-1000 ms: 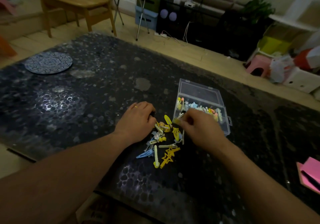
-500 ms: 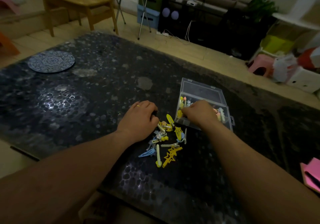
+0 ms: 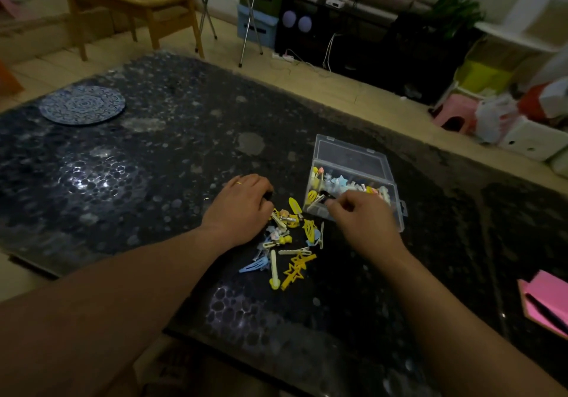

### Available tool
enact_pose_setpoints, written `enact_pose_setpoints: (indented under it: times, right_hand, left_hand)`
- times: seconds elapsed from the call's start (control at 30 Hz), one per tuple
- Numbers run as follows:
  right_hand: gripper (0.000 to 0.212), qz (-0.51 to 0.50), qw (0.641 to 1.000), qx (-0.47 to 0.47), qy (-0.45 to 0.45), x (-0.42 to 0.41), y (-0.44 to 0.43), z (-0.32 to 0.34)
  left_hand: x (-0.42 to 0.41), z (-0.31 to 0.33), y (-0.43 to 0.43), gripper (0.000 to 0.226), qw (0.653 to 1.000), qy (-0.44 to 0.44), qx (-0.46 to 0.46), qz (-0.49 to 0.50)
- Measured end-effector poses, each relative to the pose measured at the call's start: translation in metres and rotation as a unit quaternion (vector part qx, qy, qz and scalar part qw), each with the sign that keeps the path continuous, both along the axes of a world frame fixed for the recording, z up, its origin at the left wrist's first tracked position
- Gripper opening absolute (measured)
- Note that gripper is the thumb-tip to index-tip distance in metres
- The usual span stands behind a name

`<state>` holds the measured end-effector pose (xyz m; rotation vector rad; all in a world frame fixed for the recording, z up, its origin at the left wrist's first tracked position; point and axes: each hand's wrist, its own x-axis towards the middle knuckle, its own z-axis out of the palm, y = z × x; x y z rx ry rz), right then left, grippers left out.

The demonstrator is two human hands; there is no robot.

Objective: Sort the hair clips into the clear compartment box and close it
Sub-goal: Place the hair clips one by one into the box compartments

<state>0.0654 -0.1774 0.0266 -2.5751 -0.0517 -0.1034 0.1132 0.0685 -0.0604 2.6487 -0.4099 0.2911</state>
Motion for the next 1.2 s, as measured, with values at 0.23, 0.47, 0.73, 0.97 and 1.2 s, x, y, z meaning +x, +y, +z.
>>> enact_pose_setpoints:
  times: [0.23,0.47,0.73,0.97,1.2]
  right_hand:
    - [0.030,0.032,0.984,-0.168,0.046,-0.010,0.020,-0.026]
    - [0.017,0.043,0.989,-0.140,0.006,-0.011,0.020,-0.033]
    - [0.005,0.106,0.989,-0.097,0.042,-0.010,0.009,-0.022]
    - [0.015,-0.016,0.999,0.019,0.031,0.019,0.002,0.012]
    - [0.030,-0.106,0.988,-0.005,0.109,0.072,0.014,0.002]
  left_hand:
    - [-0.001,0.001,0.001,0.045,1.000,0.008,0.002,0.005]
    - [-0.002,-0.002,0.002,0.040,1.000,0.006,0.000,0.008]
    - [-0.001,-0.002,0.001,0.039,1.000,0.007,-0.002,0.010]
    - [0.001,-0.003,0.000,0.037,1.000,0.005,-0.001,0.006]
    - [0.001,-0.005,0.002,0.036,1.000,0.006,-0.003,0.008]
